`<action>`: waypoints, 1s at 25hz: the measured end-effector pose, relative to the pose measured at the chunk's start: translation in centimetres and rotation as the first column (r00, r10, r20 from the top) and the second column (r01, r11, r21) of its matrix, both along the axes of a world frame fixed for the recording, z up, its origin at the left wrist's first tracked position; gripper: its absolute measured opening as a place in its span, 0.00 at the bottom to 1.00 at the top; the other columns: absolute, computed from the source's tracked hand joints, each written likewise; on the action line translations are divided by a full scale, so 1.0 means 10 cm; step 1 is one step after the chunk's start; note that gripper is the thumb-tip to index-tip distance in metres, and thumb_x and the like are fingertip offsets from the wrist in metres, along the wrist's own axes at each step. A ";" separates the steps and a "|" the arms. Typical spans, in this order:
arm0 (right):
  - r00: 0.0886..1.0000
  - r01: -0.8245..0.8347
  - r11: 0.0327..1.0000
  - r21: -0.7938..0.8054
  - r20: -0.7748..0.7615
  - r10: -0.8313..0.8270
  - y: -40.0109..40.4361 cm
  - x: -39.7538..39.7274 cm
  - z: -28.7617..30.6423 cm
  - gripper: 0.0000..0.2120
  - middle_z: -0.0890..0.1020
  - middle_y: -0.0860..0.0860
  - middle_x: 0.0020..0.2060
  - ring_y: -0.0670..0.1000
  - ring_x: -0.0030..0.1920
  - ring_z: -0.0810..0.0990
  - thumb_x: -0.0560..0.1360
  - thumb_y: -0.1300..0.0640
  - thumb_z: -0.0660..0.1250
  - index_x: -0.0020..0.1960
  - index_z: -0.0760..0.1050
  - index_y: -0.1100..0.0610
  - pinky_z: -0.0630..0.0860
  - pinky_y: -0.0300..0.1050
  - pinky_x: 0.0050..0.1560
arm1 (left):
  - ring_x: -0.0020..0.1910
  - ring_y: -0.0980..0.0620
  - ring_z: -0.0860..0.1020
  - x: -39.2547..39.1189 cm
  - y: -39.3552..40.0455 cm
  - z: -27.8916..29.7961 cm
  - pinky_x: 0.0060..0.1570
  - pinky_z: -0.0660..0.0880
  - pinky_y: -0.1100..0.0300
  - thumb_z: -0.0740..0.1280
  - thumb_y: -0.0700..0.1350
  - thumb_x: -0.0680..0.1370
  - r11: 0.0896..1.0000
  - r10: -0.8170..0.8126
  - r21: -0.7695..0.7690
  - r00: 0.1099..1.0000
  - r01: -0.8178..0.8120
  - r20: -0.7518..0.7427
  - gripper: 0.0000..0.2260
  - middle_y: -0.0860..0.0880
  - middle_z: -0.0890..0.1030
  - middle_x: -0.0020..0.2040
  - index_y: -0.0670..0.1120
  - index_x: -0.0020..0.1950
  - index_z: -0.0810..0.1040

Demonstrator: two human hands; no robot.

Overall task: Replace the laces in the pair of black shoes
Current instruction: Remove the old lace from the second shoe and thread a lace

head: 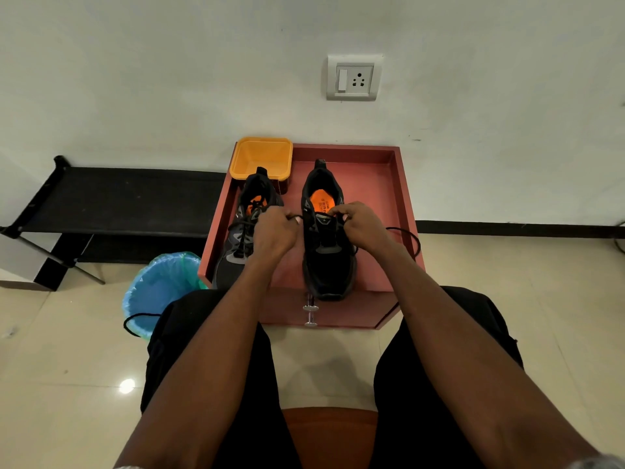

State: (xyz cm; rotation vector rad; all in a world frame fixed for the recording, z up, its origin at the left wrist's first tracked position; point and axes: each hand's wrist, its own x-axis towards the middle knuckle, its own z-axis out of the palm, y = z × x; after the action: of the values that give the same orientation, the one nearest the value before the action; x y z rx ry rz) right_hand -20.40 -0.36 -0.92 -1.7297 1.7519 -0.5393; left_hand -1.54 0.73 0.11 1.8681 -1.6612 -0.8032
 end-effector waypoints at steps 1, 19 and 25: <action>1.000 -0.001 1.000 0.002 -0.010 0.001 0.00 -0.01 0.01 0.26 0.76 0.58 0.63 0.58 0.59 0.77 0.72 0.72 0.55 0.63 0.81 0.57 0.76 0.54 0.60 | 0.31 0.49 0.82 0.04 0.00 0.07 0.38 0.81 0.52 0.64 0.41 0.80 0.995 0.091 -0.038 0.992 -0.094 -0.090 0.08 0.46 0.83 0.38 0.44 0.45 0.82; 0.994 0.026 0.999 0.047 -0.109 -0.021 0.10 -0.04 0.05 0.04 0.81 0.58 0.45 0.59 0.46 0.80 0.75 0.66 0.65 0.44 0.74 0.59 0.77 0.51 0.46 | 0.39 0.43 0.77 -0.12 0.01 -0.05 0.42 0.73 0.51 0.62 0.45 0.82 0.990 -0.143 0.032 0.985 0.141 0.092 0.12 0.46 0.77 0.36 0.43 0.39 0.72; 0.992 0.011 0.998 0.064 -0.128 -0.002 0.12 0.00 0.05 0.06 0.81 0.59 0.46 0.60 0.47 0.79 0.73 0.67 0.60 0.45 0.71 0.58 0.75 0.52 0.45 | 0.38 0.50 0.77 -0.10 0.05 0.01 0.37 0.73 0.59 0.65 0.44 0.81 0.962 -0.172 0.179 0.968 0.204 -0.181 0.05 0.49 0.79 0.38 0.45 0.47 0.74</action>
State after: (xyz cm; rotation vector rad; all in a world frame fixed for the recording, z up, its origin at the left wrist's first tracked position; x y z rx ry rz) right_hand -20.37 0.80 -0.39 -1.7479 1.8431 -0.3777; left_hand -2.51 1.24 0.18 1.7321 -1.7252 -1.2074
